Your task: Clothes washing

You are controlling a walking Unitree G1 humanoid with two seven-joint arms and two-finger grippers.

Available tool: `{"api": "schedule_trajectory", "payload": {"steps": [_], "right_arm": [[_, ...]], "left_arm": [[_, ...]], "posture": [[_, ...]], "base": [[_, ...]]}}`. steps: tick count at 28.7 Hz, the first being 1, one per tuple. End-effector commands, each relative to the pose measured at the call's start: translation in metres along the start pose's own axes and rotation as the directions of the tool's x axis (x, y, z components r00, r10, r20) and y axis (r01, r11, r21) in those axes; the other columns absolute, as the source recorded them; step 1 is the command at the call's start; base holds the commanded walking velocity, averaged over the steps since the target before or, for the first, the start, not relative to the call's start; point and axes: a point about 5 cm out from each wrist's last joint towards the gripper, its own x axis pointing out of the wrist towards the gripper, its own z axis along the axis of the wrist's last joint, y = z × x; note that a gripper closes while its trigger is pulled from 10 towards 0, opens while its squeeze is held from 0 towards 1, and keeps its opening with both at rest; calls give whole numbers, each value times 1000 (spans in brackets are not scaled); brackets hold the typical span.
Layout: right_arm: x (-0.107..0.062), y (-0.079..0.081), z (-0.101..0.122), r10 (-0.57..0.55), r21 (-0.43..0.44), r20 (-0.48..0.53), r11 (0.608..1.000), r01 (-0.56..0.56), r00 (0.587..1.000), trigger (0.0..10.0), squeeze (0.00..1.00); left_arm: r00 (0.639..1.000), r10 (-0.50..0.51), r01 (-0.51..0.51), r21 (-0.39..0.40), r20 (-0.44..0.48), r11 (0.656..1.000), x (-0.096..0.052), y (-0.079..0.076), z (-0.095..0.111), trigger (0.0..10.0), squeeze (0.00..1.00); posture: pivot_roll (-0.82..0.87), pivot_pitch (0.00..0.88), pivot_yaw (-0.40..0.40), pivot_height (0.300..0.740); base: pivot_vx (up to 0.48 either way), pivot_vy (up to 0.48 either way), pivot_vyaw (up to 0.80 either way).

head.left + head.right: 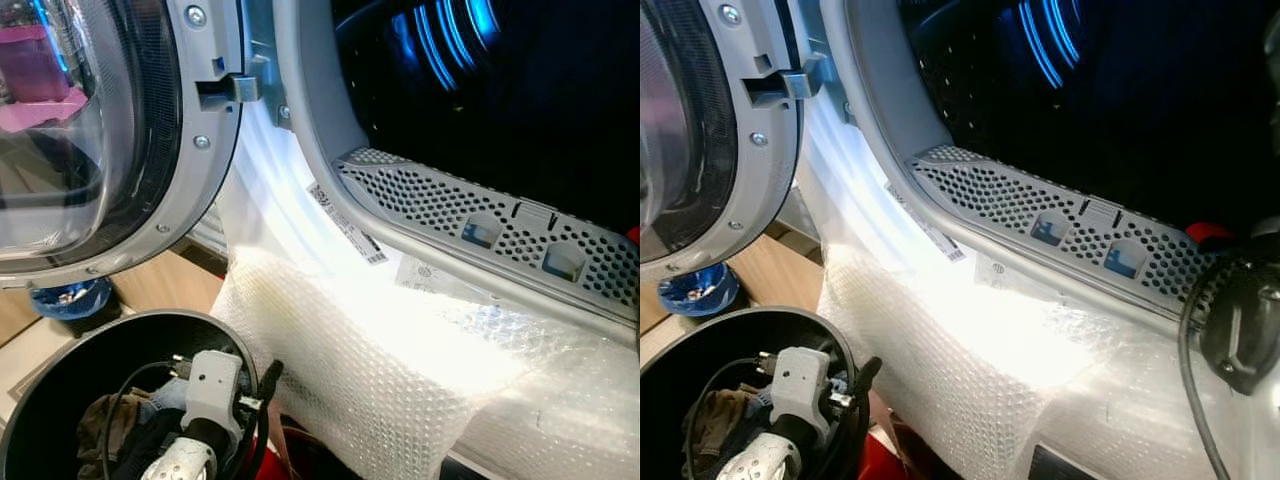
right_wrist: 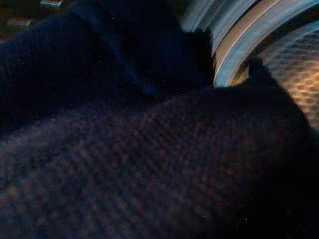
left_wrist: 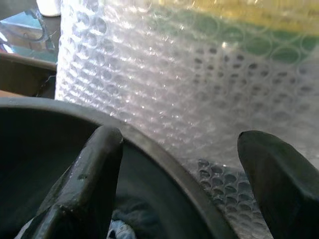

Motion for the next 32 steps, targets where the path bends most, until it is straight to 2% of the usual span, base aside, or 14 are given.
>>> {"api": "schedule_trajectory", "payload": {"steps": [1, 2, 4, 7, 10, 12, 13, 16, 19, 23, 24, 28, 29, 32], "right_arm": [[-12, 6, -24, 39, 97, -65, 995, -32, 997, 10000, 0], [-12, 6, -24, 39, 97, -65, 995, -32, 997, 10000, 0], [-19, 13, -39, 29, 260, -105, 966, -1, 994, 10000, 0], [-23, 14, -46, 12, 310, -136, 950, 31, 991, 10000, 0], [-41, 19, -62, -2, 279, -189, 959, 56, 982, 10000, 0], [-51, 7, -69, -129, 267, -203, 947, 181, 971, 10000, 0], [-51, 7, -69, -129, 267, -203, 947, 181, 971, 10000, 0], [-61, -1, -79, -271, 143, -228, 941, 308, 935, 10000, 0], [-65, -10, -89, -400, 68, -237, 902, 426, 885, 10000, 0], [-63, -11, -81, -428, 142, -189, 879, 456, 884, 10000, 0], [-60, -12, -63, -461, 200, -84, 861, 468, 883, 10000, 0], [-60, -16, -34, -556, 233, 103, 819, 523, 825, 10000, 0], [-60, -16, -34, -556, 233, 103, 819, 523, 825, 10000, 0], [-55, 0, -27, -467, 274, 190, 870, 410, 864, 10000, 0]], "left_arm": [[1000, -3, 3, -10, -9, 1000, 0, 0, -4, 10000, 0], [1000, -3, 3, -10, -9, 1000, 0, 0, -4, 10000, 0], [1000, -5, 5, -13, -9, 1000, 2, -1, -5, 10000, 0], [1000, -7, 7, -14, -8, 1000, 2, -1, -4, 10000, 0], [1000, -1, 0, -16, -4, 1000, 3, -1, -5, 10000, 0], [1000, 2, -2, -18, -5, 1000, 3, 0, -5, 10000, 0], [1000, 2, -2, -18, -5, 1000, 3, 0, -5, 10000, 0], [1000, 1, -1, -18, -5, 1000, 4, -1, -6, 10000, 0], [1000, -1, 1, -20, -2, 1000, 5, -1, -6, 10000, 0], [1000, -1, 1, -21, 1, 1000, 6, -1, -5, 10000, 0], [1000, 4, -4, -21, 4, 1000, 6, -1, -5, 10000, 0], [1000, 8, -8, -24, 9, 1000, 7, -2, -5, 10000, 0], [1000, 8, -8, -24, 9, 1000, 7, -2, -5, 10000, 0], [1000, 10, -9, -28, 14, 1000, 8, -2, -5, 10000, 0]], "posture": [[-30, 93, -34, 740], [-30, 93, -34, 740], [-31, 92, -41, 740], [-29, 92, -43, 740], [-29, 93, -46, 740], [-32, 92, -49, 740], [-32, 92, -49, 740], [-40, 92, -48, 740], [-38, 91, -47, 740], [-35, 88, -50, 740], [-37, 88, -51, 740], [-32, 85, -55, 740], [-32, 85, -55, 740], [-32, 85, -54, 740]], "base": [[0, 0, 0], [0, 0, 0], [0, 0, 0], [0, 0, 0], [0, 0, 0], [0, 0, 0], [0, 0, 0], [0, 0, 0], [0, 0, 0], [0, 0, 0], [0, 0, 0], [0, 0, 0], [0, 0, 0], [0, 0, 0]]}}
